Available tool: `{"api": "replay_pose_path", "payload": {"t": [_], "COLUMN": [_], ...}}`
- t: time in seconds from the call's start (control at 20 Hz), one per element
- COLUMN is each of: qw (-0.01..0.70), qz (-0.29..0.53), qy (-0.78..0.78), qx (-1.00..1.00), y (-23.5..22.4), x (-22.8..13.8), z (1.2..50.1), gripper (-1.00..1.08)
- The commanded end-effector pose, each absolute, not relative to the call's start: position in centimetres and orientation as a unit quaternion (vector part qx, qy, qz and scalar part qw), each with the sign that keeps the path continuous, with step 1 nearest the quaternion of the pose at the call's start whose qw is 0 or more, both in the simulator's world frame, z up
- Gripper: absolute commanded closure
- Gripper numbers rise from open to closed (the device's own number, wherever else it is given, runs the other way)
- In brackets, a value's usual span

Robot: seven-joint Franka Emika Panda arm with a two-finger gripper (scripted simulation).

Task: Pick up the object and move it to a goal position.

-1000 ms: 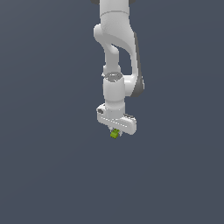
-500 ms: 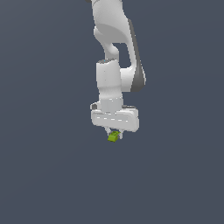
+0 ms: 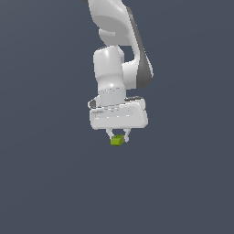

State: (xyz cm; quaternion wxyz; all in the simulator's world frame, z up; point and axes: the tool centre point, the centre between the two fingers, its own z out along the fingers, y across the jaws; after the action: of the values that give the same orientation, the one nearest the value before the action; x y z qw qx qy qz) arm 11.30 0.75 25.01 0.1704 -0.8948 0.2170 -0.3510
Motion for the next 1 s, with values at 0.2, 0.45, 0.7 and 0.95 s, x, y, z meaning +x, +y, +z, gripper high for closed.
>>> {"api": "replay_pose_path", "payload": {"t": [0.2, 0.45, 0.7, 0.95], "qw": [0.192, 0.208, 0.224, 0.241], "qz": [-0.394, -0.424, -0.454, -0.486], "qy": [0.202, 0.19, 0.177, 0.164], "qx": [-0.876, -0.861, -0.844, -0.824], "y": [0.5, 0.2, -0.1, -0.4], "x": [12.2, 12.6, 12.8, 12.7], "z": [29.0, 32.0, 35.0, 38.3], "gripper": [1.08, 1.08, 1.08, 1.08]}}
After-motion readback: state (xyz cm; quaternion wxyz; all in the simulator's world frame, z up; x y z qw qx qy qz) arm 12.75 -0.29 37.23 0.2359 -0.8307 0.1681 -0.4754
